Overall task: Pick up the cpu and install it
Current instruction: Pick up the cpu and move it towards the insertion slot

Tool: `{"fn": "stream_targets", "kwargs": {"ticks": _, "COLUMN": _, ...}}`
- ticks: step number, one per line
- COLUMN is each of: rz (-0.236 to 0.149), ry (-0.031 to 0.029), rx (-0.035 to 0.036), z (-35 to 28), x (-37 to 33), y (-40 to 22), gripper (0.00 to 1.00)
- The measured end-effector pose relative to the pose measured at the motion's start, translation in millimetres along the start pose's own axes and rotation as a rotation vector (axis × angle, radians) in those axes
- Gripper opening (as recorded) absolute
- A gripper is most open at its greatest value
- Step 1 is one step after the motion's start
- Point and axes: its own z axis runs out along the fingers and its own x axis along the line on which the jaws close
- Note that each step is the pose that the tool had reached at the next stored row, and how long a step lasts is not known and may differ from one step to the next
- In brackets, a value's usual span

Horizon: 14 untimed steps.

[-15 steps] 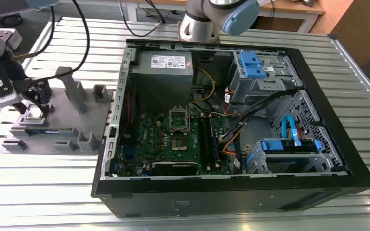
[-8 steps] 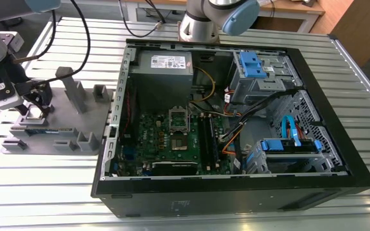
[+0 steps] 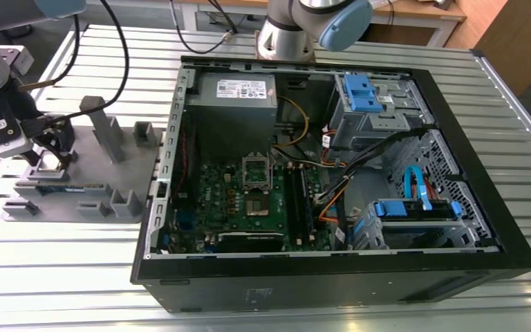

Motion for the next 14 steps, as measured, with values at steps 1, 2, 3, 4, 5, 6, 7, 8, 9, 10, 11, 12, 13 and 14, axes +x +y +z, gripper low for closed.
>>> {"fn": "stream_targets", "kwargs": {"ticks": 1, "rz": 0.000, "ry": 0.0000, "rx": 0.0000, "z": 0.3, "x": 0.1, "y": 0.0, "gripper": 0.59}}
{"fn": "stream_targets", "kwargs": {"ticks": 2, "rz": 0.000, "ry": 0.0000, "rx": 0.0000, "z": 0.7, "x": 0.4, "y": 0.0, "gripper": 0.59}}
{"fn": "stream_targets", "kwargs": {"ticks": 3, "rz": 0.000, "ry": 0.0001, "rx": 0.0000, "z": 1.1, "x": 0.6, "y": 0.0, "gripper": 0.59}}
{"fn": "stream_targets", "kwargs": {"ticks": 4, "rz": 0.000, "ry": 0.0002, "rx": 0.0000, "z": 1.6, "x": 0.8, "y": 0.0, "gripper": 0.59}}
{"fn": "stream_targets", "kwargs": {"ticks": 5, "rz": 0.000, "ry": 0.0002, "rx": 0.0000, "z": 2.0, "x": 1.0, "y": 0.0, "gripper": 0.59}}
{"fn": "stream_targets", "kwargs": {"ticks": 6, "rz": 0.000, "ry": 0.0002, "rx": 0.0000, "z": 2.3, "x": 1.2, "y": 0.0, "gripper": 0.59}}
{"fn": "stream_targets", "kwargs": {"ticks": 7, "rz": 0.000, "ry": 0.0002, "rx": 0.0001, "z": 2.7, "x": 1.4, "y": 0.0, "gripper": 0.59}}
{"fn": "stream_targets", "kwargs": {"ticks": 8, "rz": 0.000, "ry": 0.0002, "rx": 0.0001, "z": 3.0, "x": 1.6, "y": 0.0, "gripper": 0.59}}
{"fn": "stream_targets", "kwargs": {"ticks": 9, "rz": 0.000, "ry": 0.0002, "rx": 0.0000, "z": 3.3, "x": 1.8, "y": -0.1, "gripper": 0.59}}
{"fn": "stream_targets", "kwargs": {"ticks": 10, "rz": 0.000, "ry": 0.0003, "rx": 0.0001, "z": 3.4, "x": 1.8, "y": -0.1, "gripper": 0.59}}
{"fn": "stream_targets", "kwargs": {"ticks": 11, "rz": 0.000, "ry": 0.0003, "rx": 0.0001, "z": 3.4, "x": 1.8, "y": -0.1, "gripper": 0.59}}
{"fn": "stream_targets", "kwargs": {"ticks": 12, "rz": 0.000, "ry": 0.0003, "rx": 0.0001, "z": 3.5, "x": 1.8, "y": -0.1, "gripper": 0.59}}
{"fn": "stream_targets", "kwargs": {"ticks": 13, "rz": 0.000, "ry": 0.0001, "rx": 0.0000, "z": 4.0, "x": 1.9, "y": -0.1, "gripper": 0.59}}
{"fn": "stream_targets", "kwargs": {"ticks": 14, "rz": 0.000, "ry": 0.0002, "rx": 0.0000, "z": 4.4, "x": 1.9, "y": -0.1, "gripper": 0.59}}
